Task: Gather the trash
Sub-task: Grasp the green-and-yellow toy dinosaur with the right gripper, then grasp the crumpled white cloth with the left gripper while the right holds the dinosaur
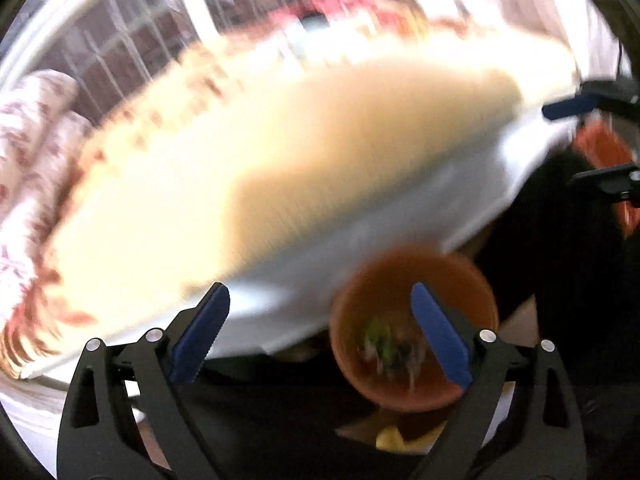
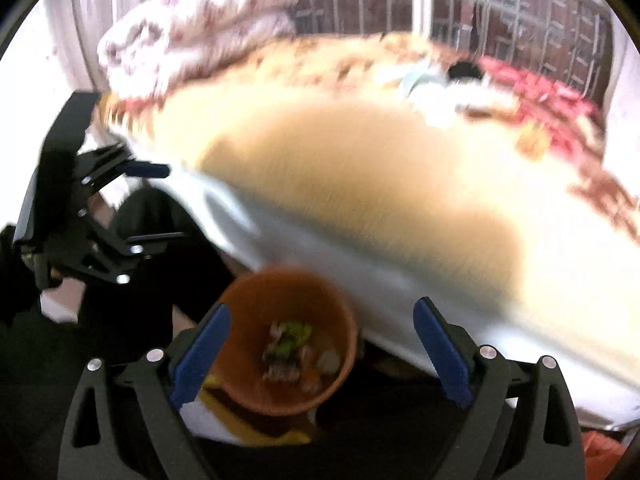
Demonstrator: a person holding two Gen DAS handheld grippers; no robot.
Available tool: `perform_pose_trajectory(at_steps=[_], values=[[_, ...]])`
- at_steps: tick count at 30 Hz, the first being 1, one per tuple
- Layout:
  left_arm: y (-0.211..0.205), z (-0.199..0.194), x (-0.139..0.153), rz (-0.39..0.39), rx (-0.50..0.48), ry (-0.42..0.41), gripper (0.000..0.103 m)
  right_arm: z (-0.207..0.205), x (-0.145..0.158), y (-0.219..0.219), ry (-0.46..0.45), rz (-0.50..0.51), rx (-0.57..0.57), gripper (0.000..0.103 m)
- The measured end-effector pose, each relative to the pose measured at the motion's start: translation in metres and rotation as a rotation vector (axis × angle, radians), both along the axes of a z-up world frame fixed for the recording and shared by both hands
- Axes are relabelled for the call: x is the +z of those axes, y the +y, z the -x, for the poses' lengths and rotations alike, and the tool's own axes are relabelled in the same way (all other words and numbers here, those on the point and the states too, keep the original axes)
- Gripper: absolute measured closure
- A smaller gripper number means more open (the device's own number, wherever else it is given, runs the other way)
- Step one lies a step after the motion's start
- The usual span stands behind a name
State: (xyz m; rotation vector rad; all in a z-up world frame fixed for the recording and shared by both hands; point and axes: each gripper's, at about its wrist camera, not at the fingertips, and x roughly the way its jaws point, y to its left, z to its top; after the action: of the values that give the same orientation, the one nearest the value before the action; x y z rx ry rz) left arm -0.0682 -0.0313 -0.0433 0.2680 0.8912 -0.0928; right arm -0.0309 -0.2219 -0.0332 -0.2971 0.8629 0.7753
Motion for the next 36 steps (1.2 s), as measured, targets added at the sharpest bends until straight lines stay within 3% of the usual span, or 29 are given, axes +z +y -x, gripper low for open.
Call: perform_pose_trajectory(at_steps=[2,6,10,15,23,26,28,30,36], values=[[0.005,-0.010,0.025,0.046,0.027,-0.083,0.012,-0.018,0.015,-0.003,-0.030,-0.028,-0.027,0.012],[0.005,-0.040,0.048,0.111,0.064,-0.159,0.011,-0.059,0.032,-0.011,-0.091,-0.062,-0.108,0.012],[0.003,-0.076,0.050,0.198,0.098,-0.149,0.011,-0.115,0.040,-0.026,-0.082,-0.132,-0.259,0.012],[-0.002,-0.111,0.038,0.265,0.163,-0.111,0.011,-0.186,0.034,-0.047,-0.071,-0.150,-0.532,0.012],[-0.001,-0.135,0.024,0.331,0.217,-0.055,0.011,-0.262,-0.001,-0.036,0.031,-0.121,-0.713,0.012],[-0.002,-0.140,0.023,0.349,0.228,-0.039,0.011,-0.283,-0.013,-0.030,0.056,-0.063,-0.742,0.025],[-0.004,-0.144,0.022,0.367,0.238,-0.032,0.011,-0.295,-0.025,-0.028,0.114,-0.013,-0.747,0.062],[-0.008,-0.148,0.022,0.392,0.247,-0.022,0.011,-0.297,-0.031,-0.030,0.127,-0.007,-0.761,0.064],[-0.036,-0.174,0.028,0.482,0.277,-0.001,0.011,-0.265,-0.017,-0.050,0.086,-0.123,-0.745,0.066]])
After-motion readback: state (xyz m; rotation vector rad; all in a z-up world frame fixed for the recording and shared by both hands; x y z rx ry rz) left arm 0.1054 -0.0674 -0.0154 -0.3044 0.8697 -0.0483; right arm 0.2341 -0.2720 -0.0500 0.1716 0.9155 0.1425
